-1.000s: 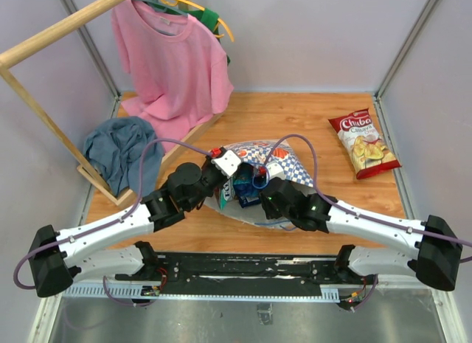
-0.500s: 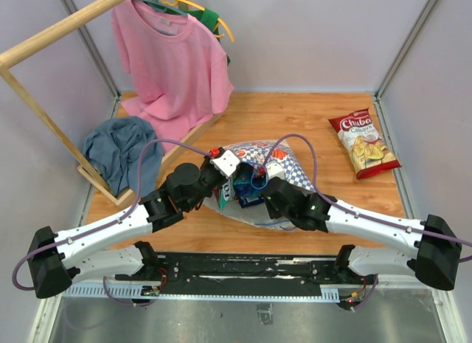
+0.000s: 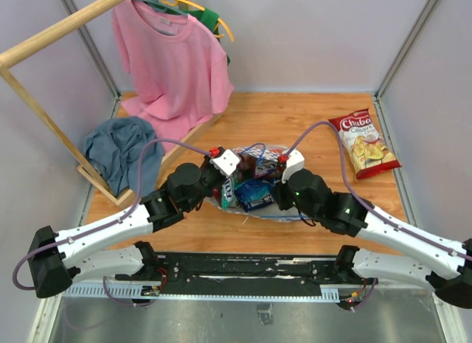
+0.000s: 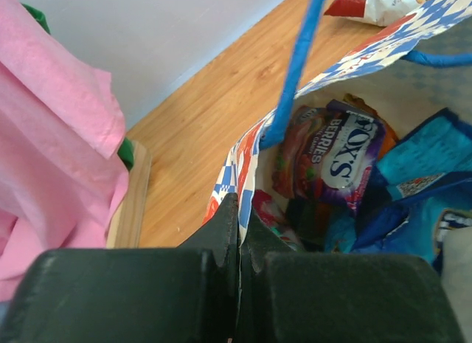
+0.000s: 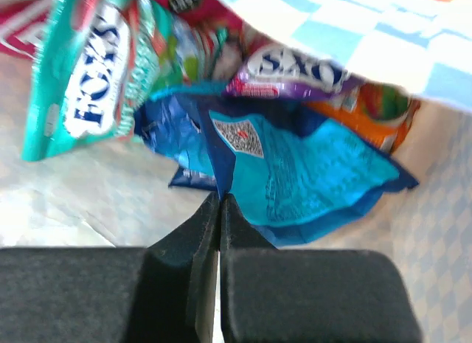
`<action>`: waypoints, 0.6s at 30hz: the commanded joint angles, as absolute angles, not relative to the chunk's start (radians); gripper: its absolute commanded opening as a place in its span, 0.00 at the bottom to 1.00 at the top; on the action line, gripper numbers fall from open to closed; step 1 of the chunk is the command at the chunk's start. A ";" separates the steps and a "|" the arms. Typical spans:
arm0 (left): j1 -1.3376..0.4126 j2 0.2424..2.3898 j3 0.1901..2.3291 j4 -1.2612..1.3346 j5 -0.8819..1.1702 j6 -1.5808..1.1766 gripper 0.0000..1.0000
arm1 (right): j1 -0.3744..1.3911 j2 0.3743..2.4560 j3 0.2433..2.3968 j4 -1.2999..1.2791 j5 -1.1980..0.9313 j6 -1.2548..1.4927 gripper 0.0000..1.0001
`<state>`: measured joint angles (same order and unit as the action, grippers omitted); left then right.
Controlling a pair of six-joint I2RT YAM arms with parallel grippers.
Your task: Take the snacks out of the paper bag
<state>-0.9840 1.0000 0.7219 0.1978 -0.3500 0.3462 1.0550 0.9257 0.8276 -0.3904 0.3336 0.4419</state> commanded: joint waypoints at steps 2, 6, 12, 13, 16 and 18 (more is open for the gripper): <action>-0.989 1.016 0.733 0.205 -0.390 0.324 0.01 | 1.094 0.836 0.933 -0.406 0.311 0.391 0.01; -0.989 1.058 0.771 0.151 -0.429 0.313 0.01 | 1.100 0.792 0.977 -0.389 0.270 0.352 0.01; -0.989 1.089 0.787 0.136 -0.449 0.296 0.01 | 1.100 0.773 1.089 -0.357 0.229 0.251 0.01; -0.989 1.094 0.789 0.135 -0.448 0.294 0.01 | 1.100 0.776 1.108 -0.345 0.222 0.230 0.01; -0.989 1.109 0.797 0.127 -0.447 0.290 0.01 | 1.100 0.796 1.153 -0.276 0.212 0.164 0.01; -0.989 1.116 0.803 0.120 -0.449 0.283 0.01 | 1.100 0.824 1.198 -0.245 0.220 0.120 0.01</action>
<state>-0.9855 1.1000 0.7704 0.1249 -0.4168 0.3012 1.0870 0.8204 1.0740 -0.4400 0.2363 0.2379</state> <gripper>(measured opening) 0.012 0.011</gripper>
